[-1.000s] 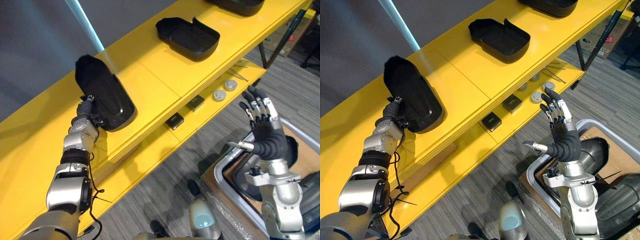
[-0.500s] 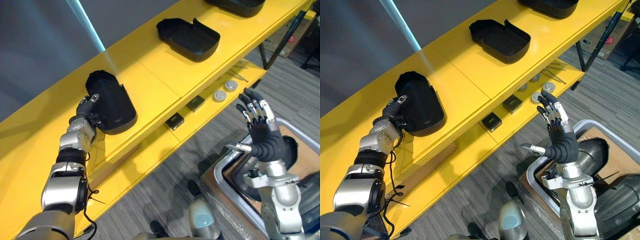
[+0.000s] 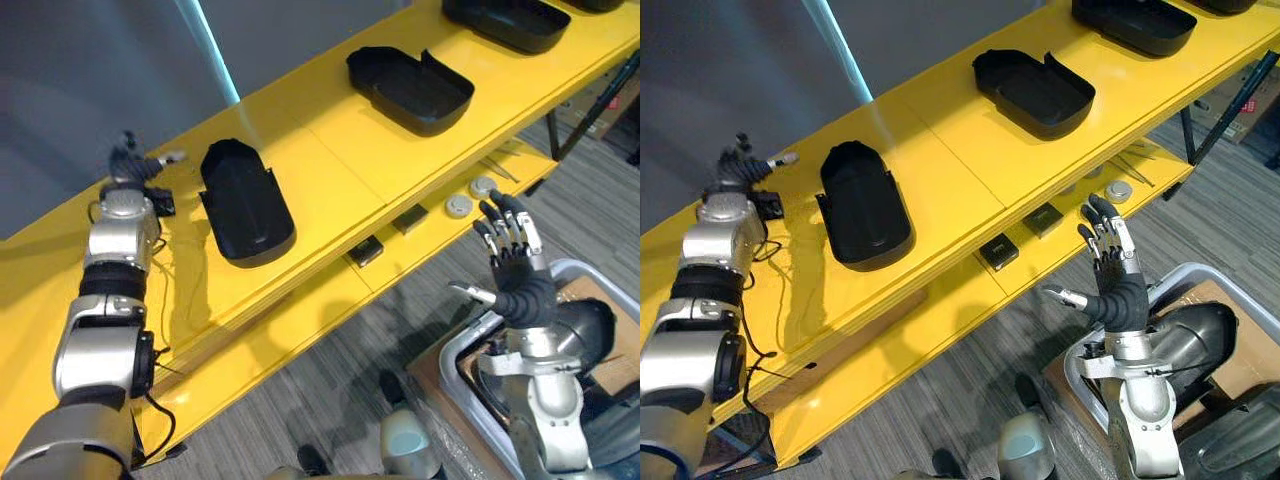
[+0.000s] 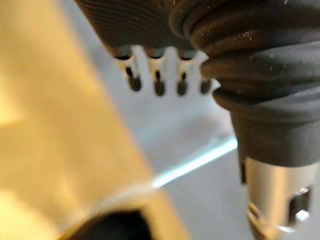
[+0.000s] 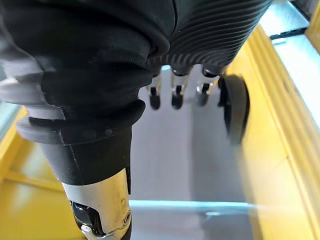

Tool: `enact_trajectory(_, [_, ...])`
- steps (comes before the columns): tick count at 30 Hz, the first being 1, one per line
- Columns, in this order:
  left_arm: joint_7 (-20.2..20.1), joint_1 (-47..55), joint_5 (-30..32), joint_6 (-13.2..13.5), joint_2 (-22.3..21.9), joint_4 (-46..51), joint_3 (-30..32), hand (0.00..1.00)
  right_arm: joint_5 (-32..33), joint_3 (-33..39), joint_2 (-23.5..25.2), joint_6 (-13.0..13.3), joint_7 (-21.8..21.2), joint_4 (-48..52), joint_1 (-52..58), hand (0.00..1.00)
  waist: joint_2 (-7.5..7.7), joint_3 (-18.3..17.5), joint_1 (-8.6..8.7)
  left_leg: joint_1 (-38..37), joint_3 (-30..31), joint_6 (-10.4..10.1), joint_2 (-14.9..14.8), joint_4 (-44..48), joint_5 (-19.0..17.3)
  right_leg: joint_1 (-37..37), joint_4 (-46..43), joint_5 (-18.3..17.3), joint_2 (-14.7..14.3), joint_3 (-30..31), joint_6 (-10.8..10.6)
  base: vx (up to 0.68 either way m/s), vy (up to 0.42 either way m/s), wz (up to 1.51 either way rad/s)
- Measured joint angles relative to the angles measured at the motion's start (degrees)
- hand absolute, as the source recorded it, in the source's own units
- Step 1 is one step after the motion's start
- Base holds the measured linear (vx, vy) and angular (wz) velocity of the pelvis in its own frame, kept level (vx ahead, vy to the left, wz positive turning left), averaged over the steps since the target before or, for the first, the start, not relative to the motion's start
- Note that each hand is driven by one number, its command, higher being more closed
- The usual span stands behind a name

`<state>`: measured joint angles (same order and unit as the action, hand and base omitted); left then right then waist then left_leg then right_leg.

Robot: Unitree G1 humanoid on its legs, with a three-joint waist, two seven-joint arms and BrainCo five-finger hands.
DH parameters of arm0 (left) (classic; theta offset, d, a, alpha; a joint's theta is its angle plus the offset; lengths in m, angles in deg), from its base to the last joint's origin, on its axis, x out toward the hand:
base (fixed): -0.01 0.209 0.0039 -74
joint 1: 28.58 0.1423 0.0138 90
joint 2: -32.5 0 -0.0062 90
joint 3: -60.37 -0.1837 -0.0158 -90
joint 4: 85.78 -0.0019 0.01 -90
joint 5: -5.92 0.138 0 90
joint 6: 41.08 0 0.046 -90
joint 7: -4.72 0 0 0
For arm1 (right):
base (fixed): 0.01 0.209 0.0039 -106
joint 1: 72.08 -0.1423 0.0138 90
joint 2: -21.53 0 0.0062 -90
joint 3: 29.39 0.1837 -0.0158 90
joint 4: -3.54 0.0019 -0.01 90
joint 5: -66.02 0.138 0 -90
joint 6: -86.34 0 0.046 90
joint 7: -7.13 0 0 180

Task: Walk over and take plastic housings, then place them on the shelf

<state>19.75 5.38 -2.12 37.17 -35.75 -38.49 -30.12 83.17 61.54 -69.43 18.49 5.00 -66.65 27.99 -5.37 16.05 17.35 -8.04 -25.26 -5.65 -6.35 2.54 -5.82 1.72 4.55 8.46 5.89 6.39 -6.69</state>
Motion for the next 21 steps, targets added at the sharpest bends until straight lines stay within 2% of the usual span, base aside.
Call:
enact_trajectory(2, [0.05,-0.75,0.32,1.91,0.21,0.15,-1.37,0.0,0.1,-0.18,0.32,-0.03,0.61,-0.92,0.36,0.0,0.26,-1.51,-0.43,0.04,0.13,0.0,0.03,-0.05,0.0,-0.02,0.02,0.0,0.04,-0.12,0.0,-0.01,-0.007,0.02])
enact_trajectory(3, [0.4,-0.81,0.26,3.67,0.21,1.41,-2.89,0.0,0.37,-0.19,0.55,-0.02,0.83,-0.92,0.94,0.0,0.5,-2.78,-0.92,0.02,0.35,0.01,0.07,-0.08,-0.01,-0.17,0.04,0.0,0.1,-0.29,0.0,-0.03,-0.013,0.08])
enact_trajectory(6, [1.46,-0.8,-0.6,6.31,0.21,4.02,-3.91,0.0,1.14,-0.5,0.88,-0.01,0.82,-1.02,1.04,0.0,1.39,-3.67,-1.08,-0.09,1.38,0.01,0.12,-0.06,-0.01,-0.88,0.08,-0.07,0.37,-1.37,0.05,-0.06,-0.013,0.17])
enact_trajectory(7, [2.52,-0.48,-1.5,7.75,0.21,5.6,-4.21,0.0,2.35,-1.06,0.87,-0.01,0.83,-1.26,0.93,0.0,1.77,-4.14,-1.65,-0.06,1.53,0.0,0.14,-0.05,0.0,-0.95,0.09,-0.09,0.55,-1.54,0.08,-0.07,-0.015,0.05])
enact_trajectory(9, [3.58,2.84,-3.98,9.75,0.1,11.54,-3.53,0.0,2.8,-1.54,1.45,-0.04,0.92,-1.96,1.11,0.0,1.87,-5.28,-2.32,0.01,1.88,-0.03,0.24,-0.1,0.06,-1.04,0.08,-0.04,0.42,-1.81,0.01,-0.08,-0.032,0.08])
enact_trajectory(10, [4.05,7.37,-5.28,11.73,-0.72,17.95,-1.08,0.0,2.8,-1.56,1.96,-0.17,0.97,-2.57,1.26,0.0,1.65,-6.16,-2.35,0.01,2.62,-0.03,0.23,-0.18,0.09,-1.44,0.08,-0.05,0.49,-2.52,0.01,-0.04,-0.035,0.24])
enact_trajectory(12, [4.61,15.63,-7.08,13.95,-3.98,27.82,3.88,0.0,2.78,-1.5,2.58,-0.93,1.16,-2.68,1.99,0.0,1.14,-7.74,-2.91,0.02,3.47,-0.04,0.2,-0.71,0.45,-1.79,0.09,-0.09,0.52,-3.68,0.03,-0.01,-0.024,0.26])
enact_trajectory(14, [5.01,28.82,-8.07,16.95,-10.89,41.05,9.79,0.0,2.74,-1.39,3.51,-1.47,2.3,-2.69,2.89,0.0,1.02,-9.25,-5.0,0.01,4.47,-0.06,0.18,-1.63,1.19,-2.06,0.09,-0.09,0.5,-5.25,0.03,-0.02,-0.028,0.21])
enact_trajectory(15, [4.99,32.48,-8.39,17.51,-12.89,44.22,10.82,0.0,2.57,-1.28,3.73,-1.6,2.46,-2.68,3.01,0.0,1.14,-9.45,-5.7,0.0,4.65,-0.08,0.18,-1.92,1.42,-2.15,0.09,-0.1,0.5,-5.53,0.04,-0.04,-0.028,0.34])
enact_trajectory(17, [5.11,46.2,-9.04,19.95,-21.66,53.93,12.74,0.0,1.6,-0.12,5.39,-2.58,3.67,-2.93,3.44,0.0,2.21,-10.11,-7.5,0.05,7.52,-0.22,0.32,-2.44,2.05,-3.56,0.26,-0.76,0.75,-8.38,0.12,-0.05,-0.027,0.55])
enact_trajectory(18, [5.3,49.19,-9.04,20.73,-23.5,55.42,13.08,0.0,1.52,0.37,5.93,-2.8,3.67,-3.07,3.42,0.0,2.63,-10.36,-8.08,0.07,7.71,-0.22,0.41,-2.51,2.17,-3.8,0.6,-1.06,0.8,-9.09,0.23,-0.08,-0.031,0.55])
enact_trajectory(20, [6.78,58.0,-9.05,24.6,-27.95,59.08,14.29,0.0,1.06,1.29,6.96,-3.04,3.53,-3.36,3.33,0.0,3.73,-11.3,-10.72,0.12,9.92,-0.3,0.46,-3.54,2.72,-4.55,0.63,-1.92,0.94,-11.37,0.34,-0.08,-0.031,0.47])
enact_trajectory(21, [7.05,59.77,-8.96,25.62,-28.68,60.25,14.54,0.0,0.76,1.25,7.1,-3.05,3.61,-3.42,3.15,0.0,3.9,-11.53,-11.29,0.1,10.2,-0.43,0.49,-3.97,2.84,-4.59,0.63,-2.07,0.94,-11.65,0.51,-0.02,-0.016,0.25])
